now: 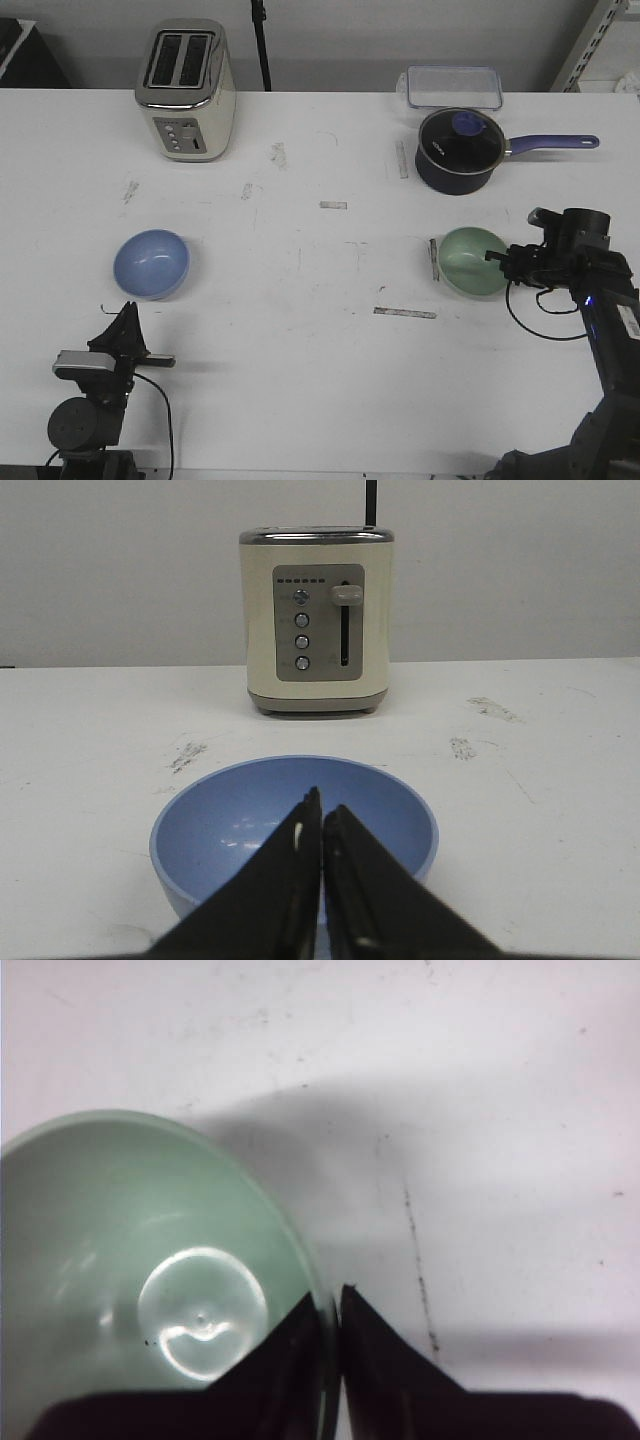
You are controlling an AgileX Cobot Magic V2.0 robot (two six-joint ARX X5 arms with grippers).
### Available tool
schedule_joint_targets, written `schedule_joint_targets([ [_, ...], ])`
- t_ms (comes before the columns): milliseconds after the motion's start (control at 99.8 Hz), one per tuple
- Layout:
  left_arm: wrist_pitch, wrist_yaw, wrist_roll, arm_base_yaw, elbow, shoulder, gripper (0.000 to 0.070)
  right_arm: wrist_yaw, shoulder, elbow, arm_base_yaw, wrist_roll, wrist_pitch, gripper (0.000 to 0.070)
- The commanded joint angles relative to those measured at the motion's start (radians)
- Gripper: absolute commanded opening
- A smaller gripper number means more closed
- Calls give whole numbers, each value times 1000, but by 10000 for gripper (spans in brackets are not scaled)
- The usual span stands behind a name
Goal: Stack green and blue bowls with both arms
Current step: 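Lower the right gripper onto the rim of the pale green bowl and grasp it, then slide the green bowl with the right gripper toward the table center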
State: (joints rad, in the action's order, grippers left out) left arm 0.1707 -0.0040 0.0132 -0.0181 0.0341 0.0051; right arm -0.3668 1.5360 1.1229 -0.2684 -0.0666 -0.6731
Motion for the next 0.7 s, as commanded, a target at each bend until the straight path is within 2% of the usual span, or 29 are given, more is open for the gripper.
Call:
schedule_joint_targets([
  [0,11,-4,9,-1,-22,-2,2,-8,-29,13,4,-51,11,6],
  [201,11,-4,9,-1,-22,-2,2,-6,-71,14,69,-115,45,6],
  [321,11,-4,9,-1,-22,-2,2,23,-71,22,145,-225,44,6],
  [431,11,-4,9,-1,-22,-2,2,100,-68,35,247,-347,44,6],
  [612,11,-4,9,-1,-22,-2,2,240,-55,68,402,-422,38,6],
  [692,11,-4,9,-1,-22,-2,2,276,-34,88,472,-449,33,6],
])
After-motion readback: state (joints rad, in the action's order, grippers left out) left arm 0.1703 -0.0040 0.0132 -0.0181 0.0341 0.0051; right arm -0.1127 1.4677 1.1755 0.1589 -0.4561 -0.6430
